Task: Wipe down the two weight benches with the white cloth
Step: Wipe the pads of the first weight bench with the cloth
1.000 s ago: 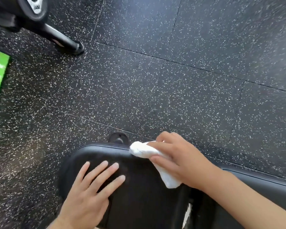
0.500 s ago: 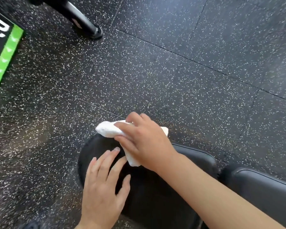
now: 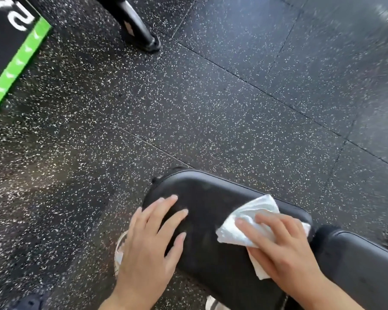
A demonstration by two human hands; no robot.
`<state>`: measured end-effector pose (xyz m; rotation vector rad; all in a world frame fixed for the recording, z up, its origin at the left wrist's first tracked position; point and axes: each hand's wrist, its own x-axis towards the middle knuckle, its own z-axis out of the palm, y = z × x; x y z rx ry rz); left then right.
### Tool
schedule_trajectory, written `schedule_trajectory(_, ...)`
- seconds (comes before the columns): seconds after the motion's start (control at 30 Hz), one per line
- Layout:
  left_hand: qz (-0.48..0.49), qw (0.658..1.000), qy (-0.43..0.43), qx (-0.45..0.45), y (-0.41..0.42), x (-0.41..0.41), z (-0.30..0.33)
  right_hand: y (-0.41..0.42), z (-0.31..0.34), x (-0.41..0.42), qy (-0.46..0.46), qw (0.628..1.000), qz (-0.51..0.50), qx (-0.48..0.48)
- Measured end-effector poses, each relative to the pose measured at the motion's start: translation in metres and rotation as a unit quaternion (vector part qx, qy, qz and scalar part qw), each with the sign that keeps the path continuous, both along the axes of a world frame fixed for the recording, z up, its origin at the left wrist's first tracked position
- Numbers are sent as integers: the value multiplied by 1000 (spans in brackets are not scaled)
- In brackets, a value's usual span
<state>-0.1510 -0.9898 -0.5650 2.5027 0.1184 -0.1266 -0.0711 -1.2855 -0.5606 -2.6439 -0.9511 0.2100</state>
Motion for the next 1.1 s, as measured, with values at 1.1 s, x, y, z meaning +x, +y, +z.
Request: schedule_trajectory(1.1, 217, 968, -24, -126, 94, -60, 4, 267, -11, 4, -14, 965, 248, -88)
